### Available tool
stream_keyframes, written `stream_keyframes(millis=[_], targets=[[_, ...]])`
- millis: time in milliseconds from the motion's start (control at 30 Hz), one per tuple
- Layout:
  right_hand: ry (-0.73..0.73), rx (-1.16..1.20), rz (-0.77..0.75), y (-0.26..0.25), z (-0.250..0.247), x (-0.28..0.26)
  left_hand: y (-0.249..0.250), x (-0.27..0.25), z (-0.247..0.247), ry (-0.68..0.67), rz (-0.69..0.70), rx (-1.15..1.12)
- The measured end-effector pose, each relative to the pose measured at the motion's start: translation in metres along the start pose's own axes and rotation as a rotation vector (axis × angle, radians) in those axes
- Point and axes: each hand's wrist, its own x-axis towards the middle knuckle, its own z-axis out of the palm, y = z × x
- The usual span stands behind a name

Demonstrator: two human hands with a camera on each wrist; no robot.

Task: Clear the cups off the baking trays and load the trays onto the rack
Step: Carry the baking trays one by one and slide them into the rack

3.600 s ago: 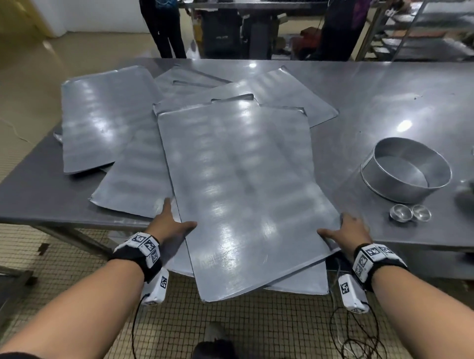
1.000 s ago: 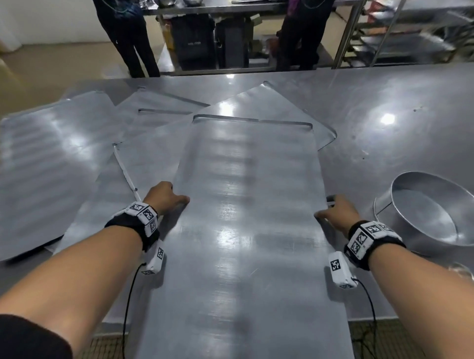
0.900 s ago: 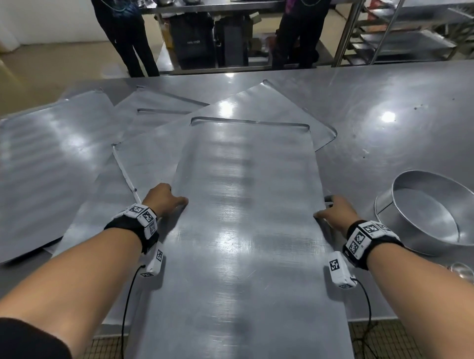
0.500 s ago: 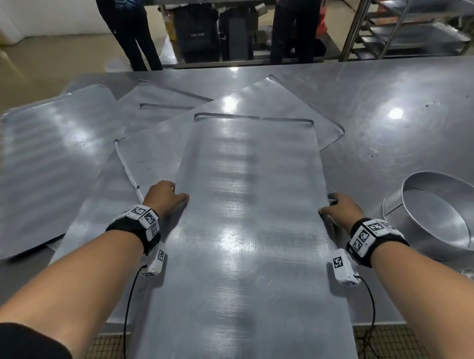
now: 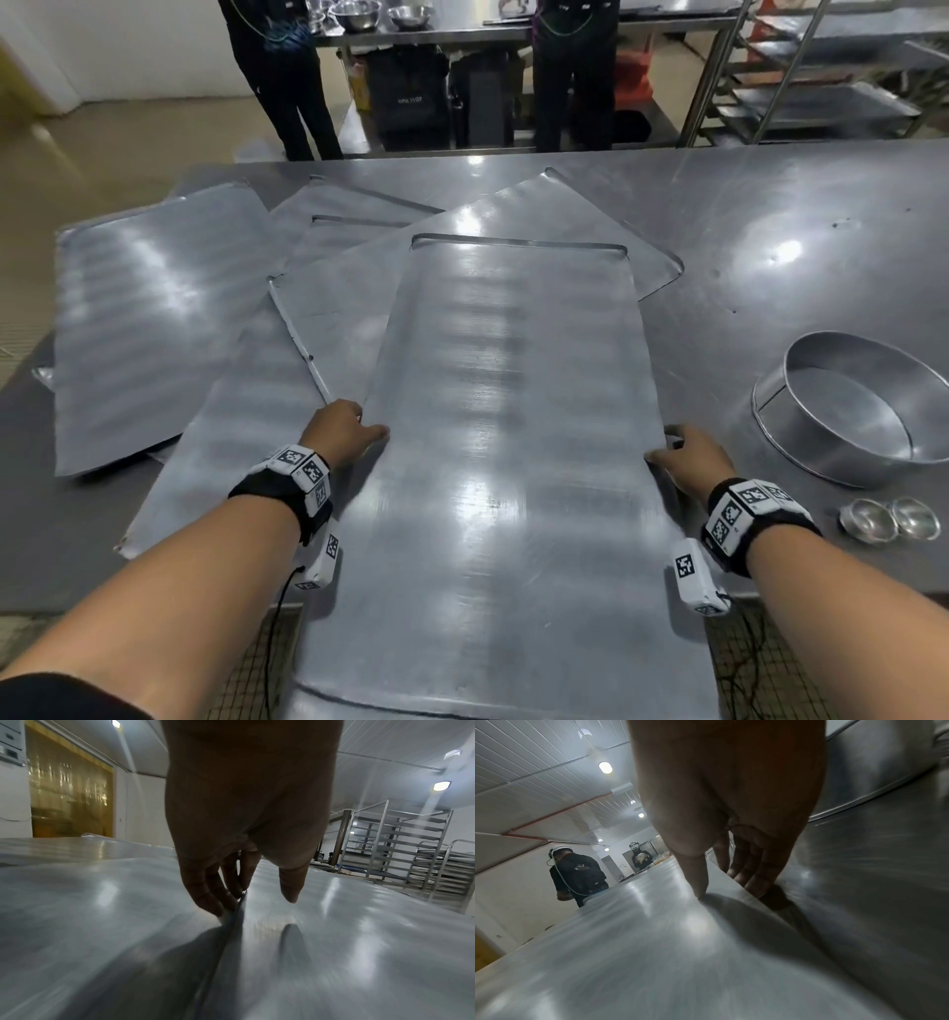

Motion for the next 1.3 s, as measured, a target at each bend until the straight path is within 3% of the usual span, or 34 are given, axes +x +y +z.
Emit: stream_keyframes(millis=[267, 467, 700, 967, 1300], targets=[[-0.004, -0.041, -0.017, 0.036, 0.010, -0.087, -0.033, -0.074, 0.016, 0.032, 0.089, 0.019], [0.018, -0.014, 0.003, 0.062, 0.017, -0.141, -0.055, -0.118, 0.032, 0.108, 0.068, -0.002], [-0.011, 0.102, 0.008, 0.094, 0.027, -0.166, -0.085, -0.173, 0.051, 0.181, 0.014, -0.065], [-0.070, 0.197, -0.039, 0.117, 0.027, -0.186, -0.089, -0.228, 0.075, 0.115, -0.102, -0.356], [-0.197, 0.304, -0.037, 0.167, -0.027, -0.186, -0.075, -0.279, 0.128, -0.037, -0.132, -0.735]])
